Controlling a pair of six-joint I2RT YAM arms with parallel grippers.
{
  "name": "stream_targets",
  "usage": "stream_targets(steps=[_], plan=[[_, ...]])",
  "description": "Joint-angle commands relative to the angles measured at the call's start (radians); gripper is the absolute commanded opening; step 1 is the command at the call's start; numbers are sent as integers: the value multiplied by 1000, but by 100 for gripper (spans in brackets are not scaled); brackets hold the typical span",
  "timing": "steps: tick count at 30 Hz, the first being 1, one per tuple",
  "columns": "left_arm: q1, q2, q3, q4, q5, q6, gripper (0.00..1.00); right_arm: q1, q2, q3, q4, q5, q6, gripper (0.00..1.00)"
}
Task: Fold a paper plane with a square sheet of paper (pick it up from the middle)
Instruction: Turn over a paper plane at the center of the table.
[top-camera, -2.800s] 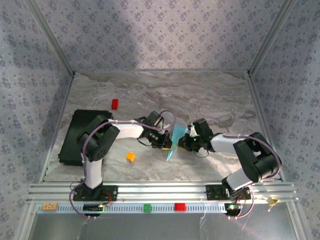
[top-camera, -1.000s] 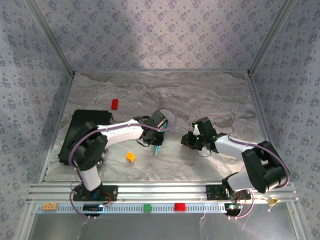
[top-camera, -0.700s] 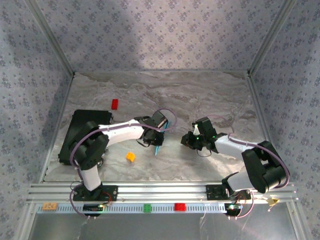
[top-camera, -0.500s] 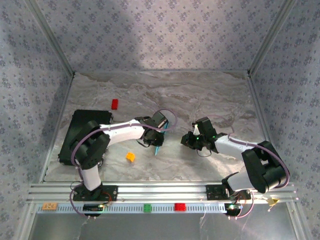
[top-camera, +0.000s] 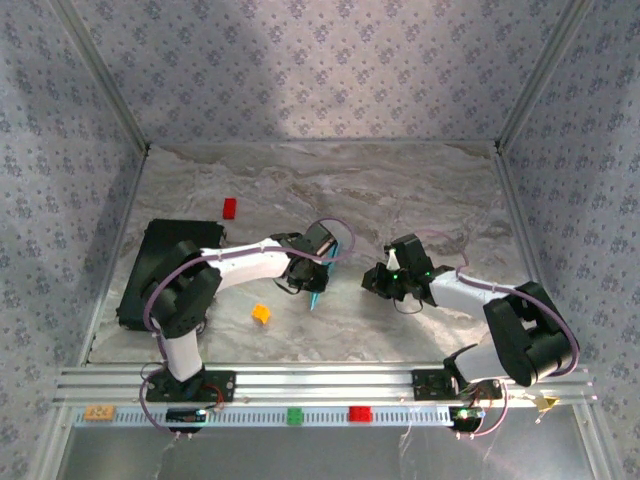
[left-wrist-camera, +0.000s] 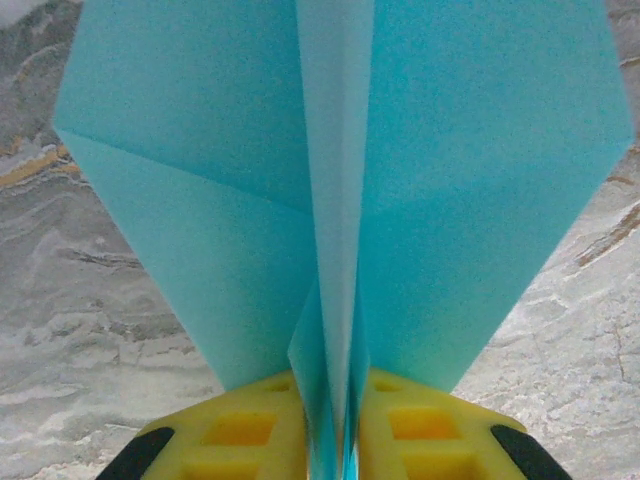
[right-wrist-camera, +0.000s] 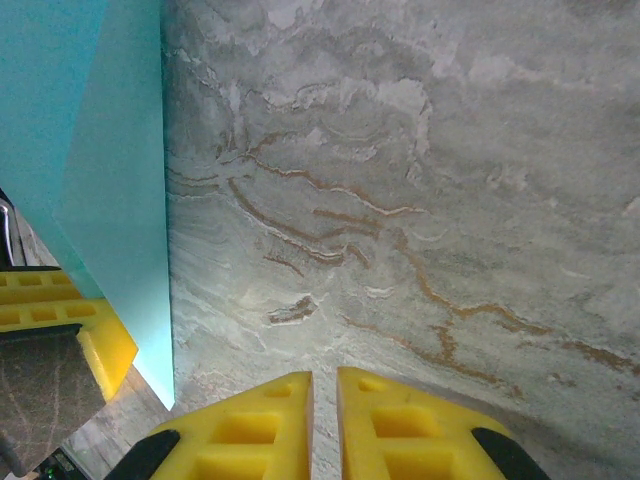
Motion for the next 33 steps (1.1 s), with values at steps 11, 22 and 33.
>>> stream_targets(steps=[11, 22, 33], plan=[[-21, 30, 22, -15, -33, 6, 20, 8, 10, 15, -9, 18, 11, 15], [-34, 66, 23, -36, -108, -20, 24, 6, 11, 17, -11, 15, 7, 15], [-42, 121, 104, -103, -159, -93, 27, -5, -18, 8, -21, 15, 4, 15]])
